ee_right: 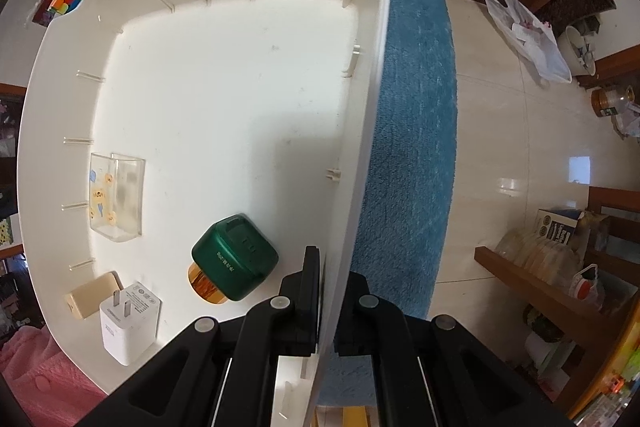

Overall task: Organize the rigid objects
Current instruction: 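Withdraw the left gripper from the tray toward the white boxy device, then lower the left gripper onto the white boxy device and close on it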

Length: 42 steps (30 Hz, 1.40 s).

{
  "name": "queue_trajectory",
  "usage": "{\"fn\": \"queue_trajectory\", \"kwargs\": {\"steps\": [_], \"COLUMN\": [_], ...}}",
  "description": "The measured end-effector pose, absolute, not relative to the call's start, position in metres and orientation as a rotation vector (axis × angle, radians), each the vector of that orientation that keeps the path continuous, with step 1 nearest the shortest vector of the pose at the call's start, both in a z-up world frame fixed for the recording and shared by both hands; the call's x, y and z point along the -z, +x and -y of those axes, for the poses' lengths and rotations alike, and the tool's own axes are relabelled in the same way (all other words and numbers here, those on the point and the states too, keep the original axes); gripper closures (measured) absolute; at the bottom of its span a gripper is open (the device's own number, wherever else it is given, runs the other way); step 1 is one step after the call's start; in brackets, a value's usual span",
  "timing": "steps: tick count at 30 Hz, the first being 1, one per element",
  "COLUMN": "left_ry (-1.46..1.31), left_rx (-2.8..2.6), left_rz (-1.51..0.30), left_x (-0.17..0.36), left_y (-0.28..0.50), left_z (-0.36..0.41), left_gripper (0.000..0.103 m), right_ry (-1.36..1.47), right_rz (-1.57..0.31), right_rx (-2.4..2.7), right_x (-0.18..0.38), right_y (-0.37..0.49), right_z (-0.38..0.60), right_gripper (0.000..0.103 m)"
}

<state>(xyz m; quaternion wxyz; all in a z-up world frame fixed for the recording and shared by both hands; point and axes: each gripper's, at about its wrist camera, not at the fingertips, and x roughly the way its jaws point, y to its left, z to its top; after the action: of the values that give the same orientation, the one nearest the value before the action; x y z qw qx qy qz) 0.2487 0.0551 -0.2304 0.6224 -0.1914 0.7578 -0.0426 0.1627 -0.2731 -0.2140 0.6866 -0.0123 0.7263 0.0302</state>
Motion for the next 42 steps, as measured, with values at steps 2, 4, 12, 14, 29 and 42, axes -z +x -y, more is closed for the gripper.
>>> {"fn": "queue_trajectory", "kwargs": {"steps": [2, 4, 12, 14, 29, 42], "left_ry": [-0.467, -0.478, -0.512, -0.523, -0.651, -0.768], "left_rx": [0.070, 0.045, -0.038, -0.051, -0.080, -0.126], "left_rz": [-1.745, -1.749, -1.751, -1.758, -1.682, -1.654], "left_x": [0.239, 0.246, 0.264, 0.268, 0.267, 0.257], "left_y": [0.248, 0.249, 0.242, 0.239, 0.207, 0.167], "left_z": [-0.054, -0.054, -0.051, -0.050, -0.058, -0.072], "left_gripper": [0.026, 0.026, 0.026, 0.026, 0.039, 0.047], "right_ry": [-0.020, -0.011, 0.038, 0.044, 0.099, 0.072], "right_rz": [-1.627, -1.630, -1.628, -1.630, -1.617, -1.622], "right_rx": [-0.066, -0.065, -0.046, -0.051, 0.007, -0.029], "right_x": [0.214, 0.215, 0.219, 0.219, 0.222, 0.223], "right_y": [0.163, 0.164, 0.163, 0.163, 0.161, 0.163], "right_z": [0.274, 0.276, 0.282, 0.285, 0.290, 0.290], "right_gripper": [0.098, 0.098, 0.098, 0.098, 0.098, 0.098]}}
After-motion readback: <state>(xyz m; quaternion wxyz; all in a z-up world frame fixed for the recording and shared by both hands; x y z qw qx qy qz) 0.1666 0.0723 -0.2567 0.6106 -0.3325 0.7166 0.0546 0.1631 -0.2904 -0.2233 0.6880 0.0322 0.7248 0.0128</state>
